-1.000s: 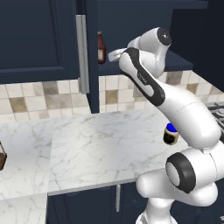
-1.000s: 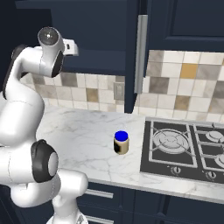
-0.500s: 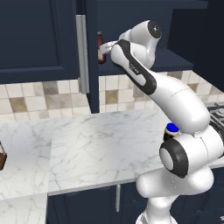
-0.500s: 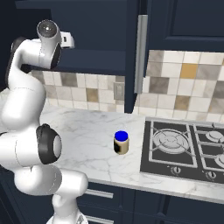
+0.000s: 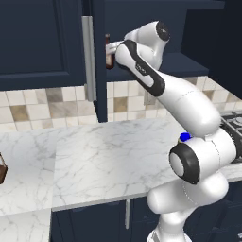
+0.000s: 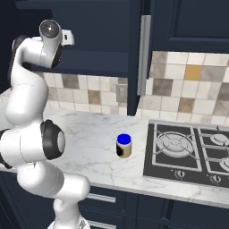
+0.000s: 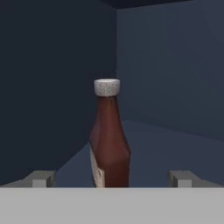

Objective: Take 2 condiments from the cabinet and move them on the counter near the stove.Make sure the condiments are lined up with each other, next to each other.

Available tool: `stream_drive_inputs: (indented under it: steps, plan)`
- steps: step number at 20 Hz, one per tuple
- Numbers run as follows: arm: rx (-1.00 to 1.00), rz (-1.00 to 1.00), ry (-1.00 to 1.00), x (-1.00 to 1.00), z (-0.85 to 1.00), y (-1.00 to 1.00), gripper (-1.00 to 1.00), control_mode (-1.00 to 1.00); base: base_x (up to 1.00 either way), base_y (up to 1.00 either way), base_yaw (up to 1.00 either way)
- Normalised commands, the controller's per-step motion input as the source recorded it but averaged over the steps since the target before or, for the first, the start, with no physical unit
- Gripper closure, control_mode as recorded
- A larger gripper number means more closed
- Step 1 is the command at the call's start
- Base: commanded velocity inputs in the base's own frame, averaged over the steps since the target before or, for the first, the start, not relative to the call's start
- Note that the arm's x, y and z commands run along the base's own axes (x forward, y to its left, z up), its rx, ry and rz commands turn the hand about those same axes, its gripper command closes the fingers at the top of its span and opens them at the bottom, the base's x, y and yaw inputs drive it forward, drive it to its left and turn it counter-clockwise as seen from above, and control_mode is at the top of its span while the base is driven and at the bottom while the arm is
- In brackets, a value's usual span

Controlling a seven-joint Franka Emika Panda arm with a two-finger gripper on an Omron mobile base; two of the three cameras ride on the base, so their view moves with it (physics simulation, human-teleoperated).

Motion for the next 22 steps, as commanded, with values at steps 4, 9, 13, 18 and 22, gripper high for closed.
stream_drive_inputs:
  steps: [4,9,13,18,22]
  plan:
    - [0.03,0.09,-0.02,0.20,0.04,0.14,-1.00,-1.00,0.00,0.00,0.00]
    - [0.02,0.08,0.00,0.19,0.11,0.03,-1.00,-1.00,0.00,0.00,0.00]
    - [0.00,0.08,0.01,0.16,0.11,0.00,-1.00,-1.00,0.00,0.00,0.00]
    - [0.00,0.05,0.02,0.14,0.01,0.07,-1.00,-1.00,0.00,0.00,0.00]
    - [0.00,0.04,0.04,0.16,0.00,0.08,-1.00,-1.00,0.00,0.00,0.00]
